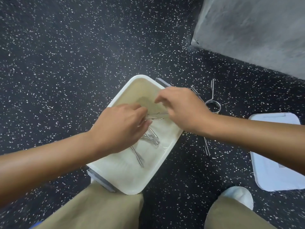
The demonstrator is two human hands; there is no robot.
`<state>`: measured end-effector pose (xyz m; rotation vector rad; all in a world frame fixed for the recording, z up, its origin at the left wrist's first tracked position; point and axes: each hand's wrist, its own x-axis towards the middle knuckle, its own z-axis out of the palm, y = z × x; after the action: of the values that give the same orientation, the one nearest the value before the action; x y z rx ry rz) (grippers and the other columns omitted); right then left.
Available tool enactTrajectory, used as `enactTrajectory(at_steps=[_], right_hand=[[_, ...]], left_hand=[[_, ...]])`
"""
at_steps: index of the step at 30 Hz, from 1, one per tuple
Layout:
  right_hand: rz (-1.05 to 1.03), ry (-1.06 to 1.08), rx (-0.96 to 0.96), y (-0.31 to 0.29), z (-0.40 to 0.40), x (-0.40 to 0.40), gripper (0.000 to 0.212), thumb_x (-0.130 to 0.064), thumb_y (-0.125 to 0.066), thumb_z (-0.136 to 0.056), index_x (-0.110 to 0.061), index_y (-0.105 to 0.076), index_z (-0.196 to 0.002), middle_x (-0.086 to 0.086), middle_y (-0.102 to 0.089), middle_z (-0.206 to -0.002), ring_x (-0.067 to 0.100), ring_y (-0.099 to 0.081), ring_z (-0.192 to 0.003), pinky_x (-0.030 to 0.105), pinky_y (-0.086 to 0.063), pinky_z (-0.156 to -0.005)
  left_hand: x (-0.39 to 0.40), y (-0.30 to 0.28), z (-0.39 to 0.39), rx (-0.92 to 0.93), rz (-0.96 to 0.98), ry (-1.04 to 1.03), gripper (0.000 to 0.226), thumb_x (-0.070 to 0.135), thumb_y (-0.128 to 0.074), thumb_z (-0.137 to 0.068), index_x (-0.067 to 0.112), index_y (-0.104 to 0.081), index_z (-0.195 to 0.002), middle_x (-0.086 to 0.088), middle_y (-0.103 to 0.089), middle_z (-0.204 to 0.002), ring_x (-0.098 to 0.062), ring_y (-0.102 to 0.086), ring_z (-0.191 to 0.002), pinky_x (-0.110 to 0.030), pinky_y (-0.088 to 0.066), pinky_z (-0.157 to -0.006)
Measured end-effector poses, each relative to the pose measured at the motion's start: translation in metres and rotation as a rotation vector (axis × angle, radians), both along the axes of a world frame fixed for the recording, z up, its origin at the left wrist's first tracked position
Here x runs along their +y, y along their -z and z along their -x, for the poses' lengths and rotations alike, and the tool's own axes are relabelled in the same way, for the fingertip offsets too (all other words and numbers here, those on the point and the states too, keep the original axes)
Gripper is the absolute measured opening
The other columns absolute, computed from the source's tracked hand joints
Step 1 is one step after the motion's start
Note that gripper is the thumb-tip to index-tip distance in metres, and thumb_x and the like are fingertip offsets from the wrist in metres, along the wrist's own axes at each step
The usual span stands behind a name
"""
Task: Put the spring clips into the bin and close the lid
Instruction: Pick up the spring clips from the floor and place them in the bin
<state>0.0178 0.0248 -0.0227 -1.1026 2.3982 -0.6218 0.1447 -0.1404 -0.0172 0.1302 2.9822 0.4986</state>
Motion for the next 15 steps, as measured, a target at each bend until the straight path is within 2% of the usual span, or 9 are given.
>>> enactTrajectory(at_steps=[2, 3, 6, 7, 9, 10, 13, 15], right_hand=[[0.054, 0.150, -0.063, -0.017, 0.007, 0.024, 0.026, -0.004, -0.053, -0.095, -0.019, -0.073, -0.103, -0.013, -0.068, -0.094, 0.005, -0.062, -0.080, 0.019, -0.050, -0.072], [0.058, 0.216, -0.080, -0.021, 0.012, 0.037, 0.026, -0.005, -0.053, -0.097, -0.020, -0.074, -0.101, -0.016, -0.067, -0.088, 0.002, -0.061, -0.072, 0.016, -0.047, -0.066], [0.039, 0.418, -0.107, -0.017, 0.031, 0.080, 0.026, -0.008, -0.055, -0.097, -0.025, -0.074, -0.094, -0.009, -0.071, -0.075, 0.020, -0.064, -0.057, 0.034, -0.051, -0.049], [0.012, 0.463, -0.099, -0.011, 0.037, 0.094, 0.026, -0.008, -0.056, -0.097, -0.026, -0.074, -0.092, -0.007, -0.072, -0.073, 0.019, -0.064, -0.055, 0.033, -0.050, -0.047], [-0.055, 0.520, -0.080, 0.003, 0.047, 0.121, 0.027, -0.007, -0.056, -0.096, -0.027, -0.073, -0.090, -0.009, -0.071, -0.073, 0.005, -0.061, -0.050, 0.022, -0.045, -0.043], [-0.089, 0.536, -0.081, 0.009, 0.050, 0.134, 0.028, -0.006, -0.056, -0.095, -0.027, -0.073, -0.090, -0.008, -0.072, -0.074, 0.004, -0.062, -0.051, 0.022, -0.046, -0.044], [-0.168, 0.531, -0.098, 0.027, 0.052, 0.162, 0.024, -0.008, -0.056, -0.096, -0.025, -0.073, -0.093, -0.007, -0.072, -0.076, 0.023, -0.069, -0.066, 0.035, -0.056, -0.061], [-0.212, 0.479, -0.139, 0.041, 0.049, 0.175, 0.020, -0.012, -0.058, -0.096, -0.026, -0.072, -0.099, -0.003, -0.075, -0.086, 0.021, -0.068, -0.074, 0.036, -0.057, -0.071]], left_hand=[[0.007, -0.002, 0.008, -0.005, 0.000, 0.017, 0.036, 0.046, -0.043, -0.099, 0.019, -0.053, -0.077, 0.006, -0.056, -0.075, -0.024, -0.055, -0.064, -0.031, -0.035, -0.050], [0.011, -0.003, 0.012, -0.009, -0.005, 0.027, 0.034, 0.045, -0.044, -0.099, 0.020, -0.053, -0.078, 0.005, -0.056, -0.076, -0.023, -0.054, -0.064, -0.031, -0.035, -0.051], [0.024, -0.007, 0.027, -0.004, -0.018, 0.059, 0.033, 0.045, -0.044, -0.100, 0.021, -0.052, -0.079, 0.007, -0.054, -0.076, -0.019, -0.052, -0.062, -0.033, -0.042, -0.051], [0.029, -0.008, 0.032, -0.001, -0.020, 0.066, 0.033, 0.045, -0.044, -0.100, 0.021, -0.052, -0.080, 0.007, -0.054, -0.076, -0.019, -0.052, -0.062, -0.033, -0.041, -0.052], [0.041, -0.010, 0.044, 0.012, -0.022, 0.078, 0.031, 0.043, -0.046, -0.100, 0.019, -0.054, -0.082, 0.006, -0.054, -0.078, -0.019, -0.049, -0.063, -0.031, -0.037, -0.053], [0.047, -0.012, 0.051, 0.022, -0.029, 0.084, 0.030, 0.042, -0.047, -0.100, 0.018, -0.054, -0.082, 0.006, -0.053, -0.079, -0.019, -0.047, -0.064, -0.031, -0.036, -0.053], [0.067, -0.012, 0.073, 0.066, -0.060, 0.120, 0.027, 0.038, -0.050, -0.100, 0.016, -0.054, -0.084, 0.003, -0.054, -0.084, -0.020, -0.046, -0.066, -0.032, -0.036, -0.055], [0.079, -0.007, 0.090, 0.070, -0.088, 0.167, 0.025, 0.035, -0.053, -0.099, 0.013, -0.058, -0.088, -0.001, -0.057, -0.087, -0.023, -0.050, -0.070, -0.034, -0.039, -0.058]])
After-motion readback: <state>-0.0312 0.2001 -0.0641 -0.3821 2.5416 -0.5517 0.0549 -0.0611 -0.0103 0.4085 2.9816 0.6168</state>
